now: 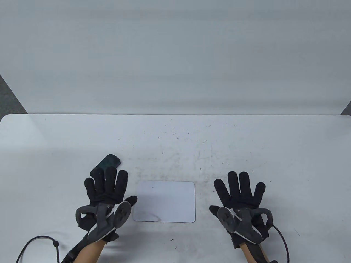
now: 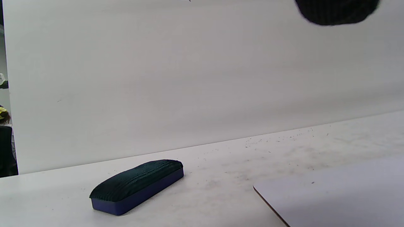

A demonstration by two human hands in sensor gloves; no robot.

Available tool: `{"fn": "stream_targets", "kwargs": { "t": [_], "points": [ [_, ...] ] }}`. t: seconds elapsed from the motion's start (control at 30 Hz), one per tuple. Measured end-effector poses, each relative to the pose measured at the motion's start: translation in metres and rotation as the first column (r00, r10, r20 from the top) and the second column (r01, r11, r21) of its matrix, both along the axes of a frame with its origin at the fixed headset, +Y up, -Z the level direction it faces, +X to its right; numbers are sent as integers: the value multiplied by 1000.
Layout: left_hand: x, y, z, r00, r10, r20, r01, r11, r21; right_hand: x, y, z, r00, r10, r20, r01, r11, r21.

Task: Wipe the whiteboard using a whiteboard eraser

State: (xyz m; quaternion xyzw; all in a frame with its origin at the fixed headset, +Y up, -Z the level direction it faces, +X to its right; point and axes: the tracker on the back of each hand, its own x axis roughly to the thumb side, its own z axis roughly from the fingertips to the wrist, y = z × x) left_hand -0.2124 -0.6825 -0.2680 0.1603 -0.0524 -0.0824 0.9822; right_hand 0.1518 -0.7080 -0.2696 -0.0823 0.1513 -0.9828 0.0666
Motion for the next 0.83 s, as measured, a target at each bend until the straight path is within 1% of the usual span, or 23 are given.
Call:
{"fn": "stream_targets", "kwargs": {
  "t": [0.07, 0.17, 0.27, 0.43, 0.6, 0.83],
  "points": [
    [4, -6, -2, 999, -38, 0, 38, 999, -6, -1, -1, 1, 1000, 20, -1, -20, 1000, 7],
    [6, -15, -9, 995, -99, -4, 99, 994, -48, -2, -2, 0, 1000, 1, -4, -1, 1000, -1],
    [4, -23, -16, 992, -124, -15, 122, 989, -89, -2, -2, 1, 1000, -3, -10, 3, 1000, -4],
    [0, -32, -16, 981, -189, -47, 179, 970, -162, 2, -6, -3, 1000, -6, 7, 6, 1000, -25],
    [-4, -30, -12, 988, -140, -59, 128, 976, -176, 6, -11, -7, 1000, 10, 23, -9, 999, -45],
    [-7, -29, -12, 992, -110, -63, 98, 980, -173, 9, -12, -8, 999, -11, 33, 13, 998, -55]
  ]
}}
